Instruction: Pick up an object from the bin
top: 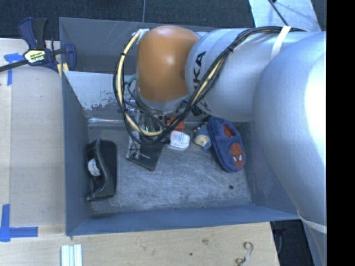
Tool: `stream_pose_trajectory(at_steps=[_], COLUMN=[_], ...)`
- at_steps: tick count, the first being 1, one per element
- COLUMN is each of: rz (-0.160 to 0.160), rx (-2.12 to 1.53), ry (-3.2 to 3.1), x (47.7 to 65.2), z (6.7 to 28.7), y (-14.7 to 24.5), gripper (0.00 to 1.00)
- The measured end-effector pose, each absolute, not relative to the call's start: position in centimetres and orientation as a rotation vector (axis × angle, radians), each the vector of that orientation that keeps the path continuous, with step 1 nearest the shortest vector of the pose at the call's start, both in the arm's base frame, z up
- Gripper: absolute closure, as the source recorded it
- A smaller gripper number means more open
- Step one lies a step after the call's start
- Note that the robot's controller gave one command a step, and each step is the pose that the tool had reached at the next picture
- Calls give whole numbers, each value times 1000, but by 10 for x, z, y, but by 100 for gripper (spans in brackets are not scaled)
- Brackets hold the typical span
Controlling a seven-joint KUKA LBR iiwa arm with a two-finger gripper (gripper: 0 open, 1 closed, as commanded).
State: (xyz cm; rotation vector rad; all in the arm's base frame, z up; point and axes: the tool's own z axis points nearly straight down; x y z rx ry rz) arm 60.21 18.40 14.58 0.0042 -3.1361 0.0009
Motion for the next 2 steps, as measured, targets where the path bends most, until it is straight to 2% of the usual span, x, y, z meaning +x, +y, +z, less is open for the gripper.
stream_pose_trajectory(at_steps=[1,2], rz=[4,-1], rx=[358,360], ry=[-3119,-3124], x=[583,584], z=[73,75], y=[93,96], gripper=[0,100])
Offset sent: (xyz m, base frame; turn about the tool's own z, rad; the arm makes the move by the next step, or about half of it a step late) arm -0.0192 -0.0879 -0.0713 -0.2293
